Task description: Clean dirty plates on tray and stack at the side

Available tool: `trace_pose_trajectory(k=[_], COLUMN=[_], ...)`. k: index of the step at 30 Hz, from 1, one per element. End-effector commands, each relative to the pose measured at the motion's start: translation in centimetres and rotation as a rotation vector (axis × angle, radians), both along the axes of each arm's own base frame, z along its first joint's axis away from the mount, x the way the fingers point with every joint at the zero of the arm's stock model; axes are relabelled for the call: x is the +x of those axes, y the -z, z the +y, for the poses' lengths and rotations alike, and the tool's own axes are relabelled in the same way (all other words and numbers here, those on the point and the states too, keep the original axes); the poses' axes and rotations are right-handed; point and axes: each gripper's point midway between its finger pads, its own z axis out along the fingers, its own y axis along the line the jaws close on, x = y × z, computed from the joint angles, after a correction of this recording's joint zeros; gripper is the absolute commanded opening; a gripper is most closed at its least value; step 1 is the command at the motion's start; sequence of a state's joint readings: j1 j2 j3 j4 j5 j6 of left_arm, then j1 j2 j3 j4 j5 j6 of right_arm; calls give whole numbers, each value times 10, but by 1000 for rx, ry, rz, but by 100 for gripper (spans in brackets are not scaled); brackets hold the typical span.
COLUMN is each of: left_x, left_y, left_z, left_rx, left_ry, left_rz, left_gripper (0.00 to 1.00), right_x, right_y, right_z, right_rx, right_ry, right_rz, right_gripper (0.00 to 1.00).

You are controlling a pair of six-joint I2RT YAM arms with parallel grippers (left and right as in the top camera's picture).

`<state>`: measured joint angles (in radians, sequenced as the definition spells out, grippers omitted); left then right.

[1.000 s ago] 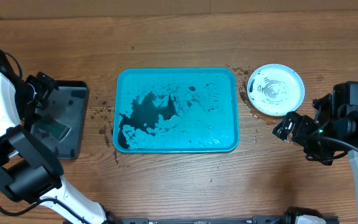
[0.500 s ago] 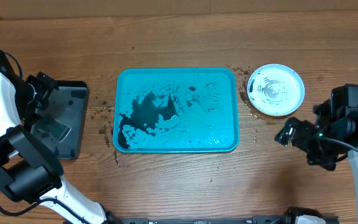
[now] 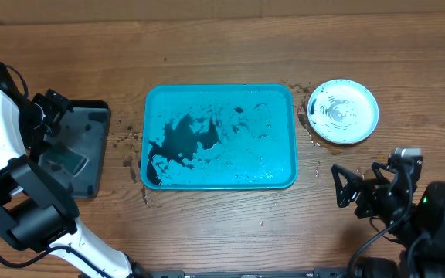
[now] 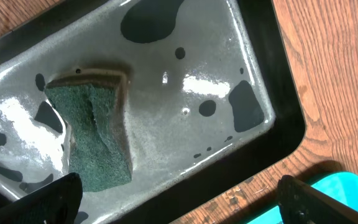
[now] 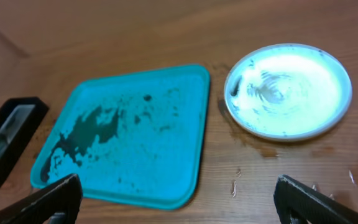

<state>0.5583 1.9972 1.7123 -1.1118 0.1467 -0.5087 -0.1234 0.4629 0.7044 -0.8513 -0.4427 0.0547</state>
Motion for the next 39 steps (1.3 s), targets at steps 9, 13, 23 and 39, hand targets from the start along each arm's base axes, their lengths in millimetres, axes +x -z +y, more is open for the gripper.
trace_pose_trajectory(k=[9,13,23,39], left_x=[3,3,3,3], left_y=[-6,-6,-6,-6], left_z=[3,3,3,3], left_rx=[7,7,7,7], left_ry=[12,12,12,12], left_rz=[-19,-19,-19,-19], left_gripper=[100,100,100,100], right_x=[13,12,18,37], right_y=[21,21,14,57], right_z=[13,22,17,-33], right_rx=[-35,-29,-52,-133], right_ry=[-86,-116,-61,224], right_rz=[-372,-502,-650,-520], right_gripper=[100,100,100,100])
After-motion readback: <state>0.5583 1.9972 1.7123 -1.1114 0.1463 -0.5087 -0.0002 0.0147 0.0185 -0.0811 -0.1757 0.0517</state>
